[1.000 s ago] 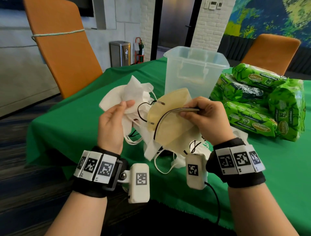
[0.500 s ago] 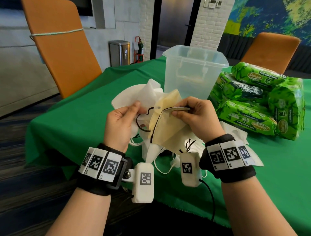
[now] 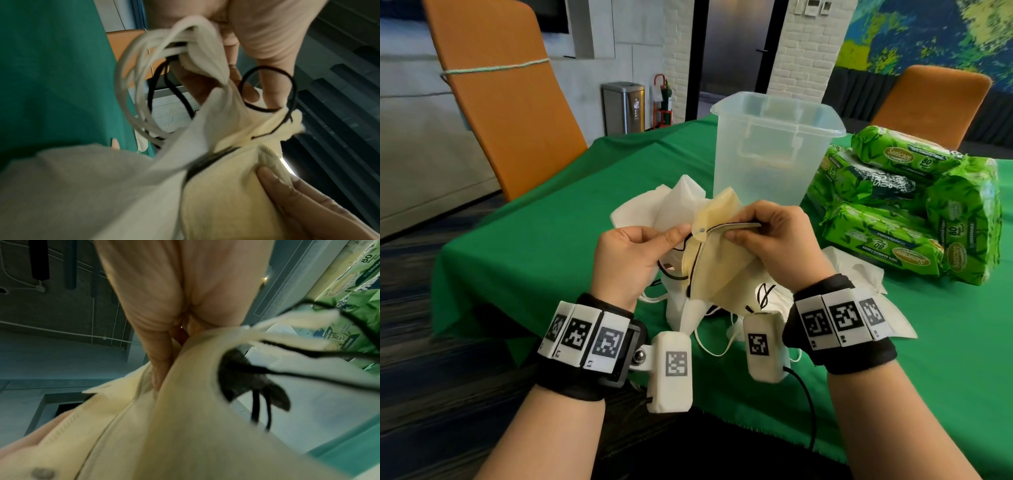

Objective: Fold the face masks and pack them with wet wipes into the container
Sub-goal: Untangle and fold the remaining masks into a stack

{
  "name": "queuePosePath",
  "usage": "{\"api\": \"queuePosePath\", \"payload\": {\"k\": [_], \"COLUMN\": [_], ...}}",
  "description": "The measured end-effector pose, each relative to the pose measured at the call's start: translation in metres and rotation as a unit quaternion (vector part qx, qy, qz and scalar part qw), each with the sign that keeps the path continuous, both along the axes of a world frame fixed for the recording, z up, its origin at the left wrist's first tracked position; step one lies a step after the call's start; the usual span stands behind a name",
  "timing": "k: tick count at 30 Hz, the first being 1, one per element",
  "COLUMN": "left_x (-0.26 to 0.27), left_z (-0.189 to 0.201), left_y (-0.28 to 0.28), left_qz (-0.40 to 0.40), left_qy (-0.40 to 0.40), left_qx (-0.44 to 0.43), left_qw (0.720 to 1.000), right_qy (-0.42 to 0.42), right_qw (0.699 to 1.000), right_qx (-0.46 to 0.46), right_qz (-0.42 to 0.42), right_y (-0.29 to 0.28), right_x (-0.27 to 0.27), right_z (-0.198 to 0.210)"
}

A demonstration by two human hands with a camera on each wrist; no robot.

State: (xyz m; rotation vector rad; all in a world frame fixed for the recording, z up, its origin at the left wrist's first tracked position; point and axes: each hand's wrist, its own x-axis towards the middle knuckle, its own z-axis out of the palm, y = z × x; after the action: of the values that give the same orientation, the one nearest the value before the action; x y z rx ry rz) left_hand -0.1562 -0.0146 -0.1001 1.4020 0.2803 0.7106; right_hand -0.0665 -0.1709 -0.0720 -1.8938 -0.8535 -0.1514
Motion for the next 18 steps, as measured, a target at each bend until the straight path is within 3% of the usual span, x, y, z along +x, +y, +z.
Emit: {"api": "queuePosePath", "payload": {"k": [10, 18], "left_x": [-0.0031, 0.0019], "left_z": [0.0012, -0.0057], "left_y": [0.0025, 0.0063], "left_qz": [-0.036, 0.012], "left_qy": [0.026, 0.052], "left_qx": [0.015, 0.075], "left_qw": [0.999, 0.996], "right_qy": [-0.009, 0.014], "right_qw": [1.000, 0.999], "right_qx": [-0.006, -0.010], "right_qz": [-0.006, 0.039], "right_y": [0.0004, -0.0045], "right_x": [-0.0021, -0.0044], "right_z": [0.0014, 0.0003]}}
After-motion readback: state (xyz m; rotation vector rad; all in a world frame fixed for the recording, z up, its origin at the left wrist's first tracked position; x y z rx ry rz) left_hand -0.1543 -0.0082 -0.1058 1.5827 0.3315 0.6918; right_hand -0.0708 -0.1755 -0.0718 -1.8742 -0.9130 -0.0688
